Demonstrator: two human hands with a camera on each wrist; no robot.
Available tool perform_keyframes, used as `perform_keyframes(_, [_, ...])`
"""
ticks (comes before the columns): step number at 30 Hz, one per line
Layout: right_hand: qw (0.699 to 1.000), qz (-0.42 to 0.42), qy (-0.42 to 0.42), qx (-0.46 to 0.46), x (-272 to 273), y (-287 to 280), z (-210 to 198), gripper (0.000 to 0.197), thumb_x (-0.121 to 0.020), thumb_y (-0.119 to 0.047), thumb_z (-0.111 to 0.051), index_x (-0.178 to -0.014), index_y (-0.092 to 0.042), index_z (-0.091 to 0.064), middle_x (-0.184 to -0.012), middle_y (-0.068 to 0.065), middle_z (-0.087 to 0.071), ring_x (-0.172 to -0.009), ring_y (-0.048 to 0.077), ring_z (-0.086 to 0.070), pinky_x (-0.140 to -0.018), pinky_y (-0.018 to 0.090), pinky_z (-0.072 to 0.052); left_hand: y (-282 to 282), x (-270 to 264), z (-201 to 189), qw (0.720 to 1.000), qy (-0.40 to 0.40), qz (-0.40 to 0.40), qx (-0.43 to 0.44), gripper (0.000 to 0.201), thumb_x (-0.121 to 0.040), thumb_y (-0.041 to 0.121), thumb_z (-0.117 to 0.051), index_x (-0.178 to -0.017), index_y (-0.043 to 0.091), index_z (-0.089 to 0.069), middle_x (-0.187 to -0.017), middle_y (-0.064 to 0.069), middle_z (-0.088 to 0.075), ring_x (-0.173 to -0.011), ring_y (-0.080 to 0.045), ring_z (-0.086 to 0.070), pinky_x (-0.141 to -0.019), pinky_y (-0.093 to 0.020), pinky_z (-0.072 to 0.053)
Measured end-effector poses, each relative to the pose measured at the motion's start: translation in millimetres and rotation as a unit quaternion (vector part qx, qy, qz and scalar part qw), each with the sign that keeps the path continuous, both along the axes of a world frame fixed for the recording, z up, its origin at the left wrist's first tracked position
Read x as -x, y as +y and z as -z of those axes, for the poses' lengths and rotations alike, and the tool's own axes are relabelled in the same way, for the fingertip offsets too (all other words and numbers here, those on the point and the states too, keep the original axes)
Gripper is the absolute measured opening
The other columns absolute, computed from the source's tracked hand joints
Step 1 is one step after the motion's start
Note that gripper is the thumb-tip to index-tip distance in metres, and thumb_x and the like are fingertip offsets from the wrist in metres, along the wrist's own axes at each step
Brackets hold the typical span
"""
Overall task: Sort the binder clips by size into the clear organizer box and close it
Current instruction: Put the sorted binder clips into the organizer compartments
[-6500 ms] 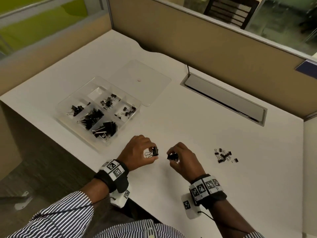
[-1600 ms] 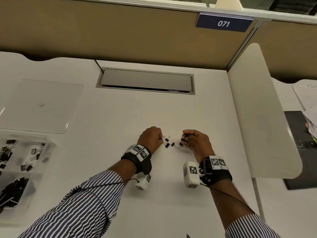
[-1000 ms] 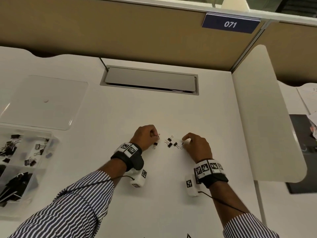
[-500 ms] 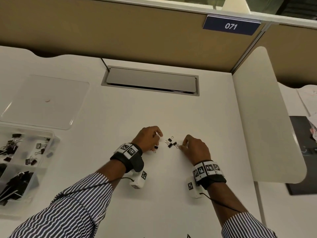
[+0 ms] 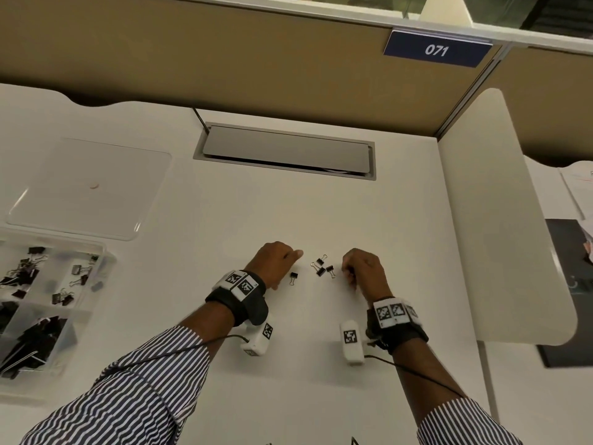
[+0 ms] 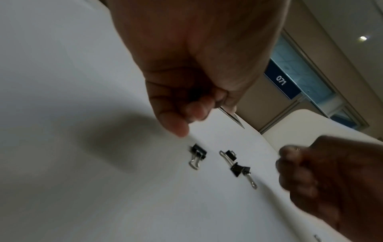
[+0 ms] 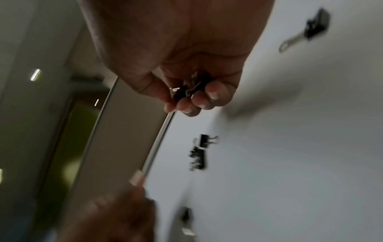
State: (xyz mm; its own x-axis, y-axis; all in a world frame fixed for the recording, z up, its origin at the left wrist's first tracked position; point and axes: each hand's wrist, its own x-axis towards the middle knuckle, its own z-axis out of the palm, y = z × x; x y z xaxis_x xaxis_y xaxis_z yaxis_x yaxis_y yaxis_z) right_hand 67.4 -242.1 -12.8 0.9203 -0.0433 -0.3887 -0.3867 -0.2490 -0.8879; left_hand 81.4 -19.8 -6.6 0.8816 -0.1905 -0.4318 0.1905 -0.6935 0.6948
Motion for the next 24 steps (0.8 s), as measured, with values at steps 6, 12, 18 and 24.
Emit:
perform_keyframes(6, [0.967, 0.068, 0.127, -0.208, -9, 0, -20, 0.049, -0.104, -0.036, -0.041, -0.100, 0.004, -0.068, -0.078, 0.018, -0.068, -0.061, 0.024, -0.062, -0.051, 0.029, -0.048, -3, 3, 7, 0.992, 0.070, -0.043, 0.091, 0.042, -0.102, 0.032, -0.045, -0.081, 0.002, -0.066, -0.067, -0.012, -0.063, -0.042, -0.022, -0.052, -0.045, -0.031, -0.049])
perform_keyframes(12, [0.945, 0.107, 0.153, -0.267, -9, -5, -10, 0.049, -0.105, -0.036, -0.039, -0.116, 0.005, -0.063, -0.106, 0.027, -0.070, -0.097, 0.039, -0.070, -0.080, 0.038, -0.061, -2, -2, 1, 0.953, 0.157, -0.133, 0.221, 0.048, -0.103, 0.036, -0.044, -0.086, -0.004, -0.065, -0.069, -0.020, -0.065, -0.050, -0.028, -0.060, -0.055, -0.037, -0.054])
perform_keyframes(18, [0.933, 0.114, 0.158, -0.304, -5, -6, -7, 0.047, -0.105, -0.034, -0.038, -0.119, 0.003, -0.062, -0.111, 0.025, -0.070, -0.102, 0.035, -0.069, -0.084, 0.037, -0.060, 1, -2, -2, 0.929, 0.180, -0.175, 0.273, 0.050, -0.103, 0.038, -0.043, -0.098, -0.006, -0.067, -0.087, -0.026, -0.072, -0.075, -0.039, -0.070, -0.067, -0.044, -0.060])
perform_keyframes(24, [0.967, 0.093, 0.085, -0.221, -2, -6, -4, 0.026, -0.097, -0.004, -0.050, -0.117, -0.001, -0.065, -0.106, 0.019, -0.073, -0.103, 0.034, -0.069, -0.092, 0.040, -0.056, 3, 3, 1, 0.918, 0.185, -0.203, 0.287, 0.031, -0.101, 0.020, -0.049, -0.109, -0.007, -0.063, -0.088, -0.024, -0.070, -0.078, -0.035, -0.069, -0.068, -0.040, -0.059])
